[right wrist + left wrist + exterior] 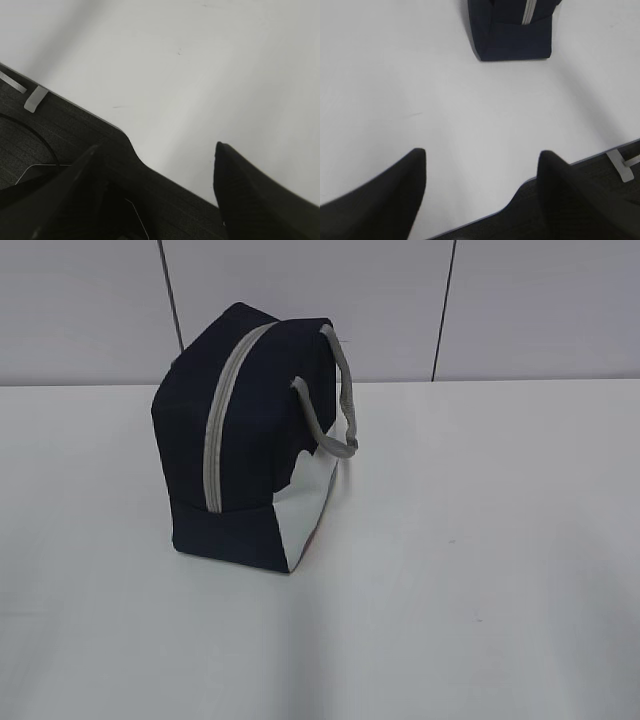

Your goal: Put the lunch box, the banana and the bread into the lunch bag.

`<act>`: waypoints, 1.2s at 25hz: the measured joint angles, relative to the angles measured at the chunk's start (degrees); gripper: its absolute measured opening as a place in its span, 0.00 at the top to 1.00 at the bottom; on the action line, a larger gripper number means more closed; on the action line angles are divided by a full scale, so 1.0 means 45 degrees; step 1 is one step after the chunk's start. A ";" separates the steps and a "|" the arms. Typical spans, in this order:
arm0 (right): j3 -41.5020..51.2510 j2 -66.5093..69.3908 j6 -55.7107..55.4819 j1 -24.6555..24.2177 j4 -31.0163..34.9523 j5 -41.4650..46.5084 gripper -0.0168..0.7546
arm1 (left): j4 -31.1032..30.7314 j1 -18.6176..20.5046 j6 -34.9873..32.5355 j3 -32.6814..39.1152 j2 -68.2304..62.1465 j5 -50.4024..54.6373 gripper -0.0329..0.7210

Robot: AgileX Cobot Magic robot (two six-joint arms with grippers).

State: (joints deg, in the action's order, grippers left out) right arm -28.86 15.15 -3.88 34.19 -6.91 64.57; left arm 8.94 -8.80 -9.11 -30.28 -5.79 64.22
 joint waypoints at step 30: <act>0.0000 -0.3576 -0.0032 -0.7472 0.0000 0.0130 0.33 | -0.0008 0.2034 0.0000 0.0000 0.1482 0.0000 0.36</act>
State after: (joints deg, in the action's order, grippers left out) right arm -28.86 -0.95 -4.02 0.57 -6.91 65.15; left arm 8.90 0.35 -9.11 -30.28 0.88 64.22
